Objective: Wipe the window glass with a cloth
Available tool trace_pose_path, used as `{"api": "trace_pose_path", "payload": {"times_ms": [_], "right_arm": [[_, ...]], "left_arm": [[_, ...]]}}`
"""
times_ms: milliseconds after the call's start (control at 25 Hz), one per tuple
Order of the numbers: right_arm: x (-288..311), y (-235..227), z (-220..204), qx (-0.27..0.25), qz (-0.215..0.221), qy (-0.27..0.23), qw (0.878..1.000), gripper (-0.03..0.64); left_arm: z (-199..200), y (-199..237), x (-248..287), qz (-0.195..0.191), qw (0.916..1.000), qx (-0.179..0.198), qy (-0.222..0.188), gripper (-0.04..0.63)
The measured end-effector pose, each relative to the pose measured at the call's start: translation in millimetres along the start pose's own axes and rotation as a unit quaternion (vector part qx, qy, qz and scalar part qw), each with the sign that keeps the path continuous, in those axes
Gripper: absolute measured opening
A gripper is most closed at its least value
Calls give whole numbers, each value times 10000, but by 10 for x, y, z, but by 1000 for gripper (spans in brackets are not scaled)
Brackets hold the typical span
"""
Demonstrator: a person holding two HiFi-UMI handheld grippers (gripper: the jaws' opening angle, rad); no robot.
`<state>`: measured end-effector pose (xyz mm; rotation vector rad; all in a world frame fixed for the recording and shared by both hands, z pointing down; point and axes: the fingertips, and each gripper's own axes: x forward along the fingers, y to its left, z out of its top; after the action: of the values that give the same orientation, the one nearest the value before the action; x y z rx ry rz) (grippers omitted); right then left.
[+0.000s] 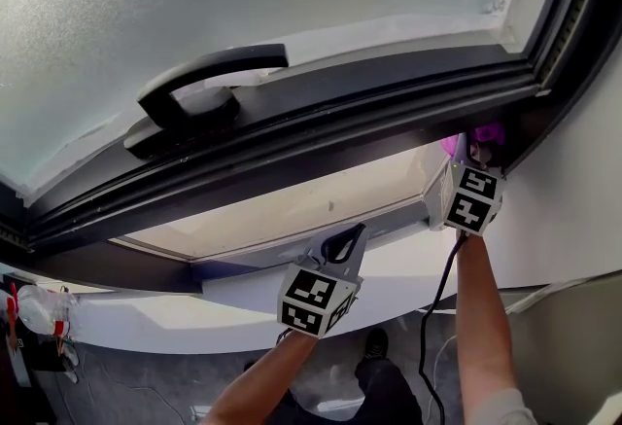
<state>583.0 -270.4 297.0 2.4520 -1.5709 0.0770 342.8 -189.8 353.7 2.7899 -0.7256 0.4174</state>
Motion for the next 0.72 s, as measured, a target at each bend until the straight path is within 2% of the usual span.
{"api": "trace_pose_path", "payload": {"times_ms": [80, 200, 480, 720], "right_arm": [[29, 2, -68, -98, -120, 138, 9998, 103], [32, 42, -156, -62, -67, 250, 9996, 103], [-65, 337, -200, -128, 450, 123, 9988, 101], [-309, 954, -195, -254, 997, 52, 9947, 101]], "left_arm": [[-50, 48, -19, 65, 10000, -12, 28, 0], [-139, 116, -69, 197, 9998, -59, 41, 0], [-277, 298, -174, 511, 9984, -233, -14, 0], [-334, 497, -455, 730, 9970, -274, -5, 0]]}}
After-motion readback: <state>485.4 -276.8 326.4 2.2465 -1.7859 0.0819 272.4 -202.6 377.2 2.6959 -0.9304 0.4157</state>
